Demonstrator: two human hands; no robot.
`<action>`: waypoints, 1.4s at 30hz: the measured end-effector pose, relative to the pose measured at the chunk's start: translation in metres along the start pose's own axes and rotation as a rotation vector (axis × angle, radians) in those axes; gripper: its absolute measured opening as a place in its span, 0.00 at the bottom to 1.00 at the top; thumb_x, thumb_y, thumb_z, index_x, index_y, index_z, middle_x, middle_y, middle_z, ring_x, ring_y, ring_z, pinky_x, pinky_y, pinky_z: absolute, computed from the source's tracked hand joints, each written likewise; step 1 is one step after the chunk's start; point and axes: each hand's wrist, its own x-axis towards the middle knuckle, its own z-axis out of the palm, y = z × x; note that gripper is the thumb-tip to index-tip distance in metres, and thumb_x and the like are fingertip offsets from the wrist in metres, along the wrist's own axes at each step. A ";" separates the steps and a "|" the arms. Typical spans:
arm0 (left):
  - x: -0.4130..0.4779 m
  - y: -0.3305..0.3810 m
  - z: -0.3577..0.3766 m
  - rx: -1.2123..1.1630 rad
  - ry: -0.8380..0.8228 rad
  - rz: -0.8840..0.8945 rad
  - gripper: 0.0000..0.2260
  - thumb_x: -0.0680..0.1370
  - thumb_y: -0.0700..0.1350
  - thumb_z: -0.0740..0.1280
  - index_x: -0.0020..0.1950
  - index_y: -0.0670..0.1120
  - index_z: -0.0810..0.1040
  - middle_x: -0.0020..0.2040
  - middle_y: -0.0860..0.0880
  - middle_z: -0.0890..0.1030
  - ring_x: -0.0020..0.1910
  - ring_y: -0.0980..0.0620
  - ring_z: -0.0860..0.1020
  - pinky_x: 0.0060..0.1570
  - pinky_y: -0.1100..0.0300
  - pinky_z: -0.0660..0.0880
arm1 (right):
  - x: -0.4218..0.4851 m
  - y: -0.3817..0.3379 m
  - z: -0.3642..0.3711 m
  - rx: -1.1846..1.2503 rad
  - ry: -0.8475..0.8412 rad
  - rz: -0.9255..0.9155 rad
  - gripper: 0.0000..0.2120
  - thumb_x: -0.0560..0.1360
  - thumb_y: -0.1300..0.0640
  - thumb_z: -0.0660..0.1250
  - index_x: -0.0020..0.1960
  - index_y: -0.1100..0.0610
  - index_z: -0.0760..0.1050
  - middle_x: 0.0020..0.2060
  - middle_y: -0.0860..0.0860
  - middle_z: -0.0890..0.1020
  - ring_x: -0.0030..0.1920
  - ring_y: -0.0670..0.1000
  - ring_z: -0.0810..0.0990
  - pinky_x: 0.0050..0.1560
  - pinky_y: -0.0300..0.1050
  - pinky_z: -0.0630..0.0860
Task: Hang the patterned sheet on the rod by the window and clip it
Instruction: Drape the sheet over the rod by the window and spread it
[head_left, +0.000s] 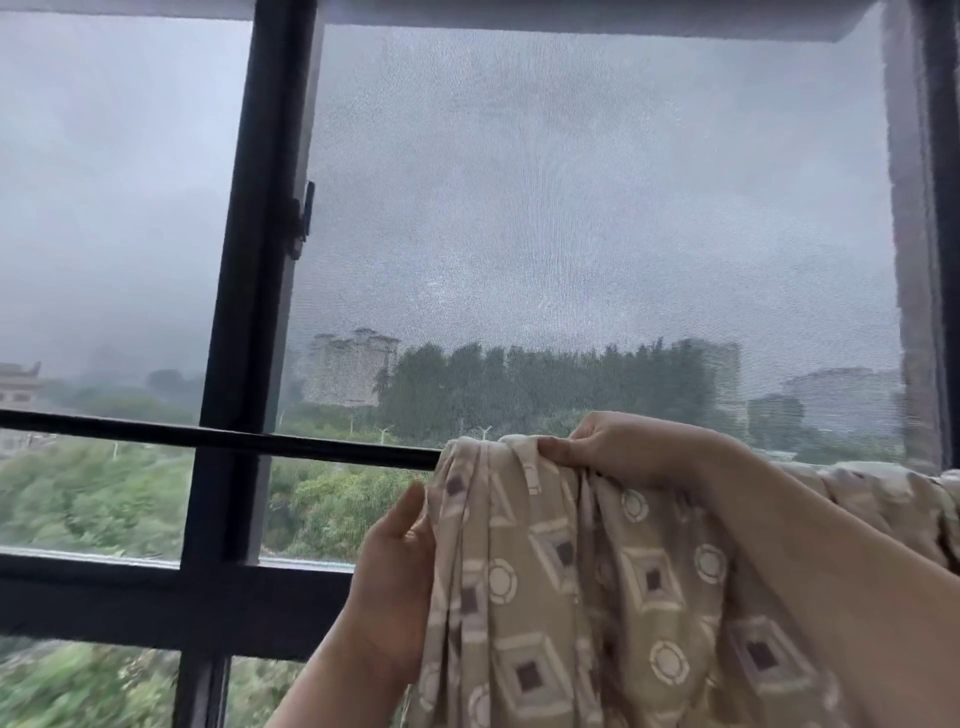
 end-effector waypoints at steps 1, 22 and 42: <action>0.002 -0.002 0.003 0.022 0.034 -0.040 0.24 0.75 0.53 0.64 0.62 0.37 0.79 0.61 0.33 0.78 0.58 0.33 0.78 0.56 0.40 0.76 | 0.000 0.000 0.000 0.003 0.000 -0.004 0.28 0.74 0.31 0.58 0.29 0.49 0.79 0.27 0.42 0.81 0.31 0.42 0.78 0.40 0.39 0.73; 0.007 0.143 0.080 1.773 0.892 0.418 0.11 0.77 0.43 0.60 0.48 0.41 0.82 0.44 0.42 0.82 0.39 0.47 0.78 0.39 0.57 0.78 | -0.009 -0.006 -0.013 0.053 -0.100 -0.045 0.11 0.78 0.48 0.68 0.38 0.48 0.83 0.35 0.44 0.84 0.36 0.40 0.78 0.44 0.43 0.78; 0.015 0.162 0.035 1.395 0.296 -0.240 0.19 0.72 0.31 0.59 0.23 0.44 0.75 0.26 0.48 0.76 0.24 0.53 0.75 0.29 0.61 0.73 | 0.034 -0.067 0.021 -0.051 0.122 0.071 0.18 0.78 0.48 0.65 0.37 0.59 0.81 0.34 0.53 0.82 0.36 0.50 0.79 0.37 0.41 0.74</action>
